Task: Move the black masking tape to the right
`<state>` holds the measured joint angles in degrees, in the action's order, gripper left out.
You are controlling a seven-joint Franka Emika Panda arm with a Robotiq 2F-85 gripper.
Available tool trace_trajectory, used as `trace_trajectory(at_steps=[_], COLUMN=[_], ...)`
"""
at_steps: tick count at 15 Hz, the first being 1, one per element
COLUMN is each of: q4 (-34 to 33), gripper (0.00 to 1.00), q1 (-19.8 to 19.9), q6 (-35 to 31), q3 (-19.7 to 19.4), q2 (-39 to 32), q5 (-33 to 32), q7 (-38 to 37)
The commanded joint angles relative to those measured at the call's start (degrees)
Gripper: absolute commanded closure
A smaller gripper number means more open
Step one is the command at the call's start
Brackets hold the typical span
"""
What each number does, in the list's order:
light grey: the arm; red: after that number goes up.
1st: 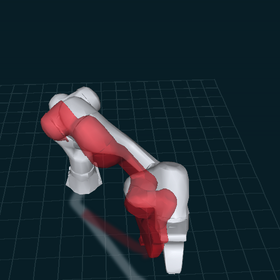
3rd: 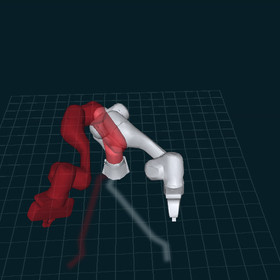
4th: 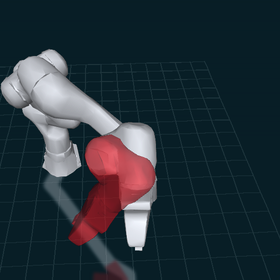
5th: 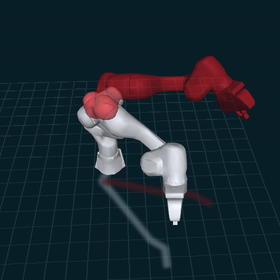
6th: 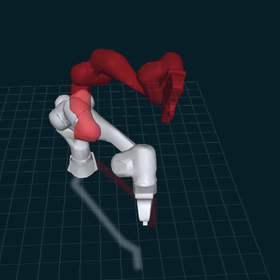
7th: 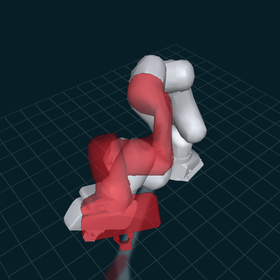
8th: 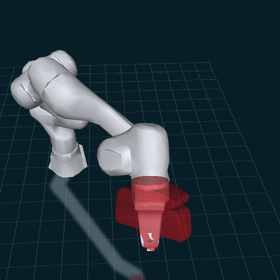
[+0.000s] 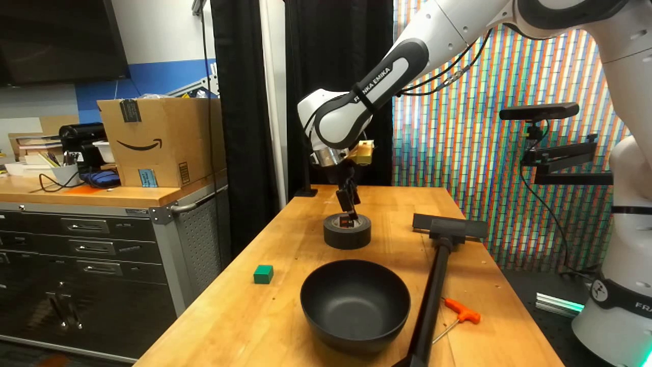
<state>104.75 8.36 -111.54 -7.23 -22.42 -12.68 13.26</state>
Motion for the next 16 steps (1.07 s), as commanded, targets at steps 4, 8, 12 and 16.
trace_trajectory(at_steps=[4, 8, 12, 16], q4=[1.49, 1.88, 1.83, 2.11], gripper=[0.0, 0.0, 0.37, 0.7], q1=[0.46, 0.61, 0.58, 0.63], q6=[-0.07, 0.14, 0.37, 0.43], q3=[0.84, 1.27, 1.36, 1.32], q2=[0.48, 0.01, -0.13, 0.02], q5=[0.84, 1.56, 1.46, 1.34], q7=[0.73, 1.26, 1.36, 1.39])
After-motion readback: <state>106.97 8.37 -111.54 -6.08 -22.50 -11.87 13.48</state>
